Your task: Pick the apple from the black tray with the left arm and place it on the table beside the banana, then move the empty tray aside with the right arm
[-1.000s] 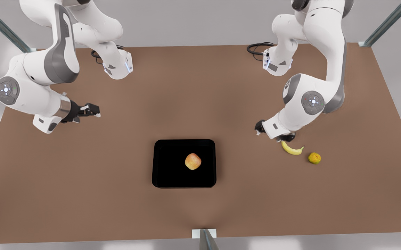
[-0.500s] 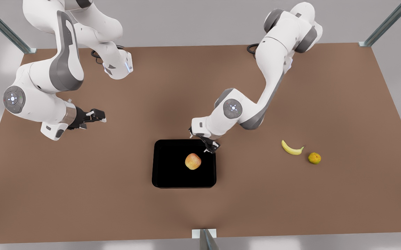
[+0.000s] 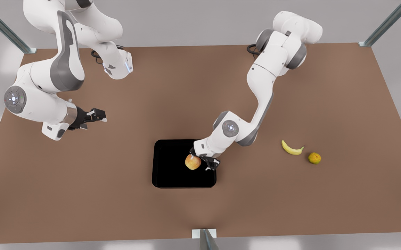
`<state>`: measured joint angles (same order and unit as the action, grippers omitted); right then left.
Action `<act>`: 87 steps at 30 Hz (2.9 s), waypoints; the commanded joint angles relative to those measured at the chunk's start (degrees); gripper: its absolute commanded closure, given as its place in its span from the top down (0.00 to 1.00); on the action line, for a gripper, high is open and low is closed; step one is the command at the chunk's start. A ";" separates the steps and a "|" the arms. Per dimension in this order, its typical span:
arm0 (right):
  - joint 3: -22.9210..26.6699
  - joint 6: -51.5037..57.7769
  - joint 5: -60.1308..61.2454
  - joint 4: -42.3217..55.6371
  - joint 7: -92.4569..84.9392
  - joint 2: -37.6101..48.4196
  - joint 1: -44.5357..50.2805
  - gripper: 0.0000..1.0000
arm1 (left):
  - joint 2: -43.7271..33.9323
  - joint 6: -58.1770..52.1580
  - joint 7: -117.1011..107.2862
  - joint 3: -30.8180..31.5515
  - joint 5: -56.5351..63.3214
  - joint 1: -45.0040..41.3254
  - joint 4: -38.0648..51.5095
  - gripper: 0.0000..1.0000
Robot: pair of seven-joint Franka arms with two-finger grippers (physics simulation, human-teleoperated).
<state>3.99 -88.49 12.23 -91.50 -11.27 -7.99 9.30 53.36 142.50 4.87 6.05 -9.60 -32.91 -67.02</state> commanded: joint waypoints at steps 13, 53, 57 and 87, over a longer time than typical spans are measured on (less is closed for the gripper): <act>-1.44 -1.16 -0.10 0.80 -1.04 -0.62 2.03 1.00 | 4.82 12.36 -4.08 0.63 -0.07 -1.98 0.66 1.00; -1.71 -2.57 -0.28 0.88 -1.04 -1.06 2.12 1.00 | 8.95 15.52 -3.99 -0.60 2.65 -4.18 1.28 1.00; -1.71 -2.57 -0.28 0.80 -1.04 -1.06 2.12 1.00 | 9.30 15.52 -3.99 -0.60 2.92 -4.27 1.19 1.00; -1.62 -2.57 -0.19 0.88 -1.04 -1.06 2.03 1.00 | 10.27 15.08 -3.99 -0.87 4.15 -4.62 1.19 0.87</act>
<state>2.34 -91.09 11.97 -90.68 -12.27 -9.12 11.30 63.74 157.98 0.87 5.17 -5.31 -37.53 -65.87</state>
